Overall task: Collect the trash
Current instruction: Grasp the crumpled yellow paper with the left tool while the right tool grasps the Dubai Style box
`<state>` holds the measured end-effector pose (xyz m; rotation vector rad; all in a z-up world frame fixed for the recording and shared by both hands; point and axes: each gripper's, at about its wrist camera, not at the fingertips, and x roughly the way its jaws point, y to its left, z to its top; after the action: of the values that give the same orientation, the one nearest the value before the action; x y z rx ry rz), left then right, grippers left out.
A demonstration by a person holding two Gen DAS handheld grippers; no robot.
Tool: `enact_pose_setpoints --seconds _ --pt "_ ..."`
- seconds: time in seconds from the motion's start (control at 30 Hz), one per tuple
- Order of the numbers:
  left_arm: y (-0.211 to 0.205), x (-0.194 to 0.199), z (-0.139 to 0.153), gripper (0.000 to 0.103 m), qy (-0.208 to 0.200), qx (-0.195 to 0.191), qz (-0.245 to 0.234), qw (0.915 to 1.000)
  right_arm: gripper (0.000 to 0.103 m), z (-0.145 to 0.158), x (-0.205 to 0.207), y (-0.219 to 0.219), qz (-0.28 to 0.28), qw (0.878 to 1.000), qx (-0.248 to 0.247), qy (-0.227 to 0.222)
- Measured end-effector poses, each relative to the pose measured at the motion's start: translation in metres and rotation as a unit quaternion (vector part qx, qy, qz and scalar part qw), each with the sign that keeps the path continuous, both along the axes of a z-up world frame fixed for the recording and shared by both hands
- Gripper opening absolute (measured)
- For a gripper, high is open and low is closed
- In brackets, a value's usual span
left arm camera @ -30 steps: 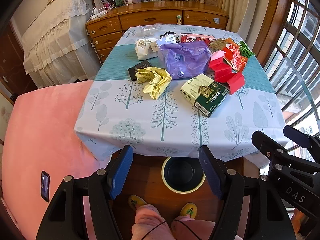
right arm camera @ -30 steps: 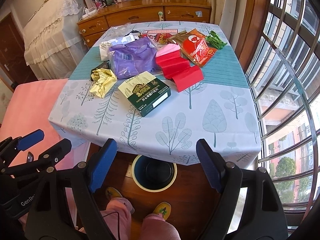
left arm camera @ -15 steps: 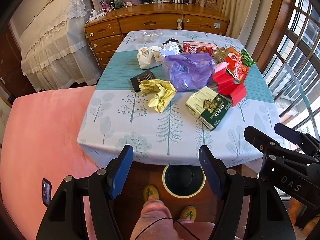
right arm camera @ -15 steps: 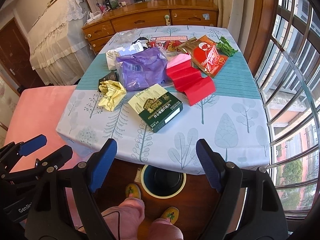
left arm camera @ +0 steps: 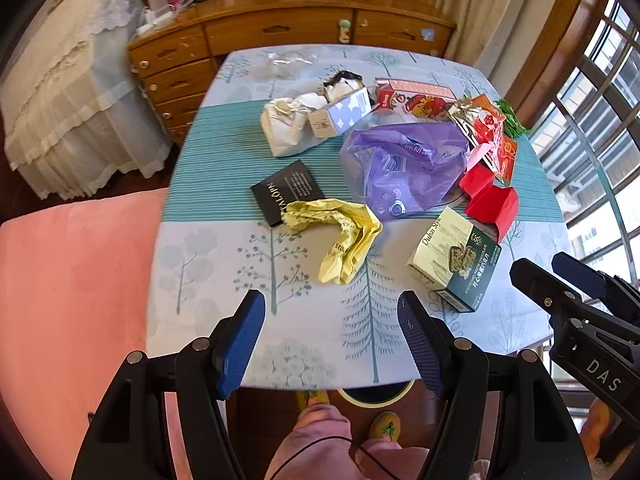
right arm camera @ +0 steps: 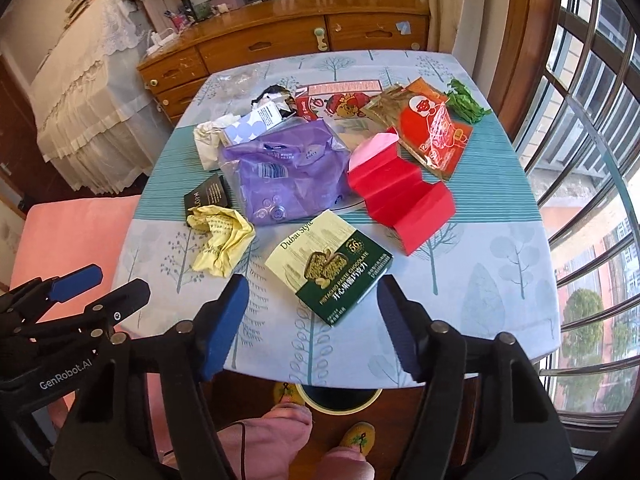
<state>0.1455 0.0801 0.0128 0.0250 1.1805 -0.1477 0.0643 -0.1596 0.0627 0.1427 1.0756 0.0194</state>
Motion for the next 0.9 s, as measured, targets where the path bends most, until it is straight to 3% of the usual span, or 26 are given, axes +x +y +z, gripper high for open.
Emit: enact_pose_setpoints --seconds 0.33,0.57,0.73,0.83,0.9 --pt "-0.016 0.075 -0.077 0.07 0.083 0.002 -0.053 0.9951 0.058 -0.045 0.038 -0.016 -0.078 0.996 0.014 0.042" --pt "-0.033 0.102 -0.111 0.07 0.093 0.013 -0.073 0.9929 0.058 -0.072 0.039 -0.042 -0.142 0.984 0.071 0.076" --pt "-0.049 0.11 -0.13 0.069 0.09 0.044 -0.089 0.991 0.058 -0.087 0.035 -0.045 -0.163 0.978 0.094 0.092" --pt "-0.057 0.115 -0.14 0.052 0.097 0.044 -0.101 0.9891 0.061 -0.091 0.038 -0.035 -0.155 0.98 0.078 0.094" --pt "-0.061 0.118 -0.148 0.027 0.1 0.052 -0.105 0.9881 0.063 -0.091 0.042 -0.025 -0.144 0.983 0.068 0.093"
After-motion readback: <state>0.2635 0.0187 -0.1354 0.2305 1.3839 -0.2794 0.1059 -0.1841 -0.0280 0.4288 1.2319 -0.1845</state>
